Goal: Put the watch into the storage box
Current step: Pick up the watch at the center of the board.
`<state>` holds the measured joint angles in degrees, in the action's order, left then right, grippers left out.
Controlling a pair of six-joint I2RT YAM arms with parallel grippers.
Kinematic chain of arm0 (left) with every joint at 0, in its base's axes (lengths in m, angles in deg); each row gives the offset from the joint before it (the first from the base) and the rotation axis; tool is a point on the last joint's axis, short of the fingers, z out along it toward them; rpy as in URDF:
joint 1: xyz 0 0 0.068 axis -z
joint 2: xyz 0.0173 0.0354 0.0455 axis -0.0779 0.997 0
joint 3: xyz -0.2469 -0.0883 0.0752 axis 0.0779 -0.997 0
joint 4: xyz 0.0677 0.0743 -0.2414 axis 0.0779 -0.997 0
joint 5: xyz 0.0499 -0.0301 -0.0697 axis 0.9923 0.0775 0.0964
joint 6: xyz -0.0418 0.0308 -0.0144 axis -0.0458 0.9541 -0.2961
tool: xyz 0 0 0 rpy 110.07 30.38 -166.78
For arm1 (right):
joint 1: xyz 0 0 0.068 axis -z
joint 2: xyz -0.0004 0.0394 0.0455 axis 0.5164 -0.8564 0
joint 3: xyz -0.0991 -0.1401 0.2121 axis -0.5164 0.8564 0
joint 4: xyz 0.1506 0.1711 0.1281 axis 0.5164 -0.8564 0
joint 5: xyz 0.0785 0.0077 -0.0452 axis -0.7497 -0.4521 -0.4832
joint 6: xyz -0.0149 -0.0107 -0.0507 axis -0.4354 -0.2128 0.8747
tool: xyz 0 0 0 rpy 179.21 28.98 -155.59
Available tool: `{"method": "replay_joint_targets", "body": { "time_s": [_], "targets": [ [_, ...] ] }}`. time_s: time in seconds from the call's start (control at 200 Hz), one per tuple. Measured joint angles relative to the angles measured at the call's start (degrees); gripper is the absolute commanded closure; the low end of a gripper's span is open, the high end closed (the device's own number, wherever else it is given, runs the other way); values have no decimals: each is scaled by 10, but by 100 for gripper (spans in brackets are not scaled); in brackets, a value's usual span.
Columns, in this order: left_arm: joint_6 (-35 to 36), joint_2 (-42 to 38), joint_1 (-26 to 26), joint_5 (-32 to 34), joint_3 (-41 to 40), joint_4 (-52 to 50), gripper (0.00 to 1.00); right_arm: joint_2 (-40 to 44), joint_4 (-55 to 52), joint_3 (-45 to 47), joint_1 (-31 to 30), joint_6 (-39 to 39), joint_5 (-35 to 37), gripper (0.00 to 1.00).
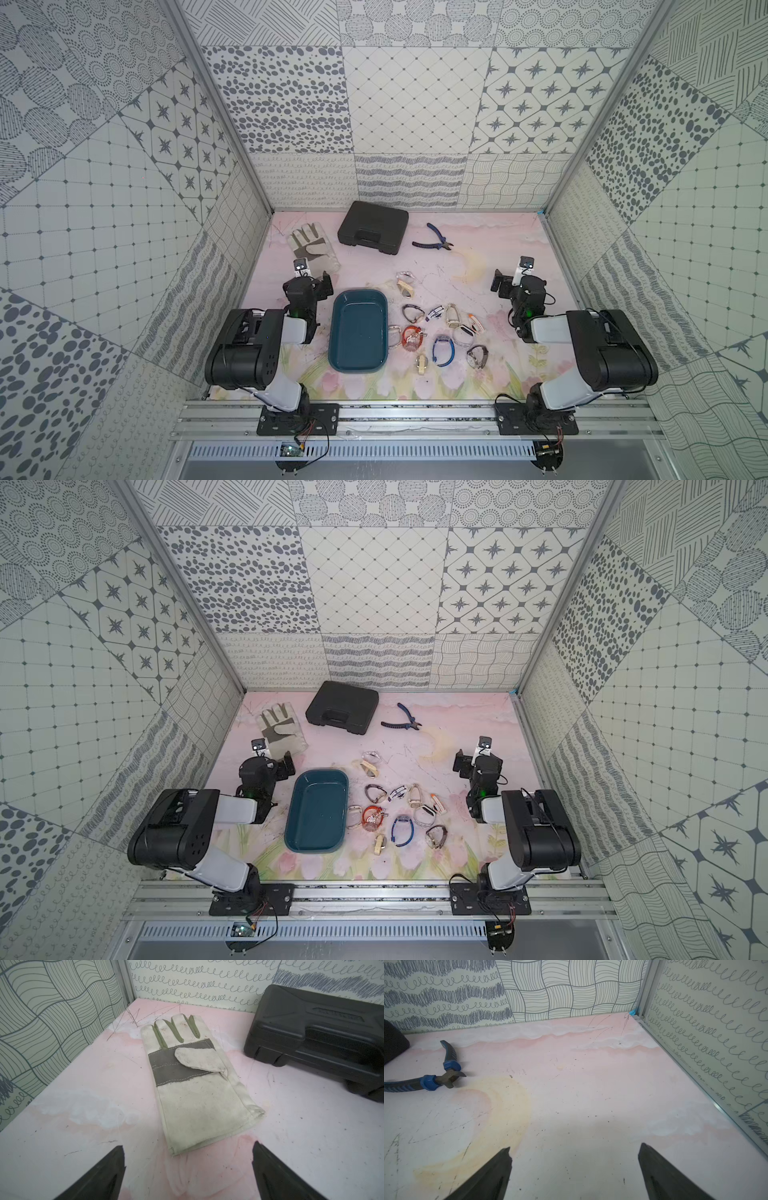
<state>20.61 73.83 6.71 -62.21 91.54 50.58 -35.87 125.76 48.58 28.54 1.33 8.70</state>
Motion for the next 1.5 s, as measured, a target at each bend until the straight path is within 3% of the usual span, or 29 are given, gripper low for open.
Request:
{"method": "replay_joint_targets", "body": {
  "time_s": [0.735,0.931,1.116,1.316,1.501],
  "targets": [
    [2,-3,0,-6,1,-5,2,17,-29,-3,-4,0,8,0],
    [19,-92,35,9,18,-74,1,169,-191,-68,-24,-6,27,0],
    [-8,-245,107,72,86,-216,1,303,-440,-199,-139,-35,64,0],
    [-90,-341,207,110,228,-436,2,318,-777,-362,-281,-113,101,0],
    [-172,-370,278,102,283,-620,2,275,-1004,-390,-336,-182,137,0]
  ]
}}
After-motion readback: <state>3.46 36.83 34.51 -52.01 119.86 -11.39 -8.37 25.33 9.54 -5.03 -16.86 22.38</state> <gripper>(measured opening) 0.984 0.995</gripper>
